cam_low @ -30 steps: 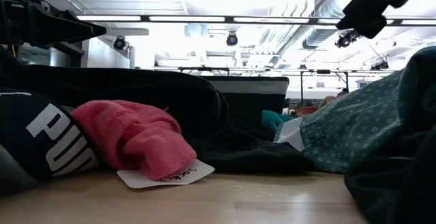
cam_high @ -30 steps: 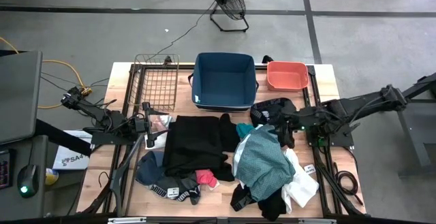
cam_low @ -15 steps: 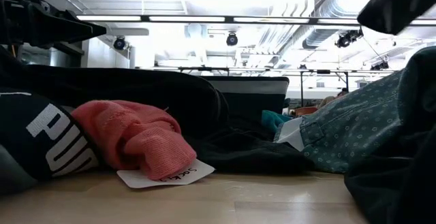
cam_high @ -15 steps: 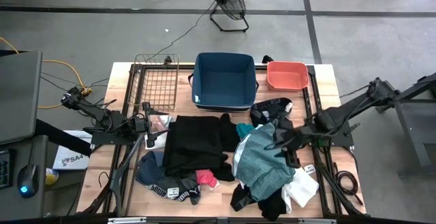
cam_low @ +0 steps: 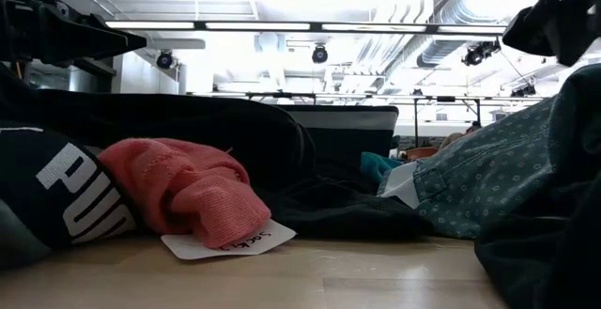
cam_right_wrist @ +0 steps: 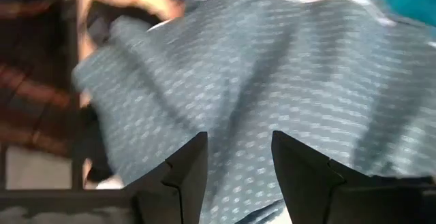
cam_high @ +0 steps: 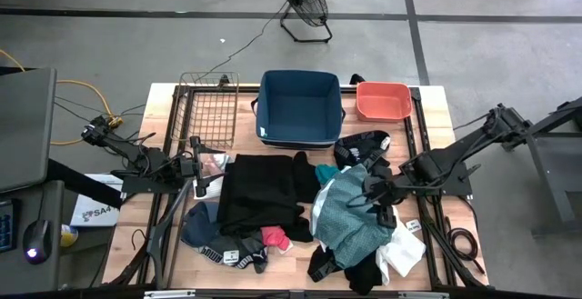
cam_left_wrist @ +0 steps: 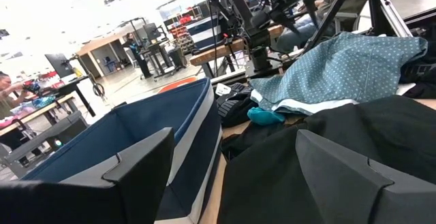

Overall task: Pick & Place Cloths
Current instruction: Put the patient gown into the blue laundry organizer

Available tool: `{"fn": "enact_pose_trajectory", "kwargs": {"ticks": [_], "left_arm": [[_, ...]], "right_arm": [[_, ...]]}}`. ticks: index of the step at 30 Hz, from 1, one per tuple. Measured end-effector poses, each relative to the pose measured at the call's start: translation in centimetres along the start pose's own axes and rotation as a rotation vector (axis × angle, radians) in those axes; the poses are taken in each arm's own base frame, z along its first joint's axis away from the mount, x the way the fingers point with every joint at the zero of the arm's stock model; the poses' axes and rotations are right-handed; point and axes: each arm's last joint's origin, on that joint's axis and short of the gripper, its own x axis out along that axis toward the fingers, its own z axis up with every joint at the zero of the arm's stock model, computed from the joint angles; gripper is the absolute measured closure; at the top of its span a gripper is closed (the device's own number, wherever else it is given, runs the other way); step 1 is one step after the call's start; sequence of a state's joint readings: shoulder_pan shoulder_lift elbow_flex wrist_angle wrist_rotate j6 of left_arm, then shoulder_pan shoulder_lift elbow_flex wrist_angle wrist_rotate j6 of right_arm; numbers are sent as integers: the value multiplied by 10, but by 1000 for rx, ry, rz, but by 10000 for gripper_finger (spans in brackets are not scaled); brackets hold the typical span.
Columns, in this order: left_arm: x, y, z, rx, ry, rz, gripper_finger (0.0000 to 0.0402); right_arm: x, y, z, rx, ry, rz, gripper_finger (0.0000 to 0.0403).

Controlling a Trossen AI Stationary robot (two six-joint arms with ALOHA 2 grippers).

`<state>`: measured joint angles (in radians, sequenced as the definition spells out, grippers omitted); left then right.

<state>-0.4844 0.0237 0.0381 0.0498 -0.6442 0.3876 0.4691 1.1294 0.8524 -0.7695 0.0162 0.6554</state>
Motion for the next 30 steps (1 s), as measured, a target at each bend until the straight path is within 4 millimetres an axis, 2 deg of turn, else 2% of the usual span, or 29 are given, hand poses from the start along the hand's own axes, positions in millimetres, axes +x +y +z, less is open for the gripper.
{"fn": "enact_pose_trajectory", "kwargs": {"ticks": [5,13,17,21,30], "left_arm": [[0,0,0,0,0,0,101],[0,0,0,0,0,0,101],[0,0,0,0,0,0,101],[0,0,0,0,0,0,101],[0,0,0,0,0,0,101]], "right_arm": [[2,0,1,89,-2,-15,224],[26,3,1,81,94,-56,127],[40,5,-1,32,154,-76,92],[53,5,-2,-6,189,-117,78],[86,4,-7,-57,301,-195,79]]}}
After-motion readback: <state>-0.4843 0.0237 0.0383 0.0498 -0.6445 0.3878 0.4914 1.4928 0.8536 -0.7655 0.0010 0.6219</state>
